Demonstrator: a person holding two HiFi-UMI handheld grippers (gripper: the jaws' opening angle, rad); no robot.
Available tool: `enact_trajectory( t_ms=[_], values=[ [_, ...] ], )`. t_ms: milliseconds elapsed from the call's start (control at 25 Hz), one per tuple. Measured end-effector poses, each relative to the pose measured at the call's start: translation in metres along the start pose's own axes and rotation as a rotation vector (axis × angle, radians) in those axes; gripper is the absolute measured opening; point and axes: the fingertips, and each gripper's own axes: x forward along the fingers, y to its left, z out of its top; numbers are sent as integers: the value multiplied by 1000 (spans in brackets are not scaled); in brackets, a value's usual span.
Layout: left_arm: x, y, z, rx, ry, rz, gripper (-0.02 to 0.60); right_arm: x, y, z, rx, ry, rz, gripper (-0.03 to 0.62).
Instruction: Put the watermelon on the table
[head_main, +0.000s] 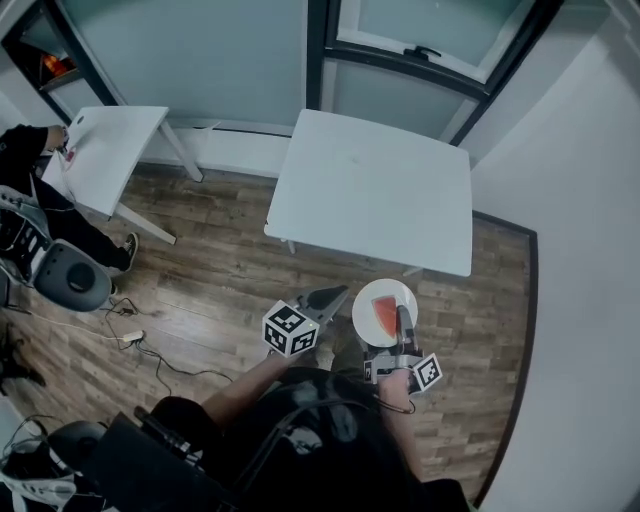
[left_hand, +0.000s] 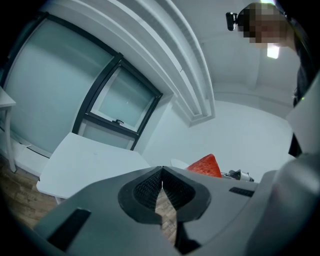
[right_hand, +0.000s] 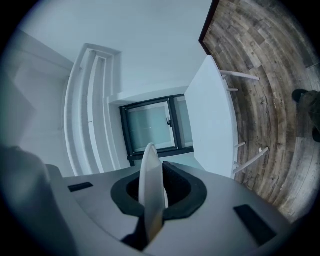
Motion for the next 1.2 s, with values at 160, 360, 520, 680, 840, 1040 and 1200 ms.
enact_trajectory(
  t_ms=[160,360,520,680,840,1040,1200],
  values=[
    [35,27,11,6,16,18,5,53,-13,21,18,20,-20,23],
    [86,61,39,-7,0,44,5,130,-23,49,4,70,-89,23],
    [130,82,71,25,-15,63,5,185,-8,77,-17,97,-69,23],
    [168,102,95,34,-38,113,5,223,-4,106,-12,123,-65,23],
    [190,125,104,30,-32,165,5,252,-21,125,-6,154,-93,23],
    [197,148,95,0,16,195,5,269,-55,131,21,147,-172,23],
    [212,181,105,-19,31,195,5,301,-68,131,12,147,-204,23]
  ],
)
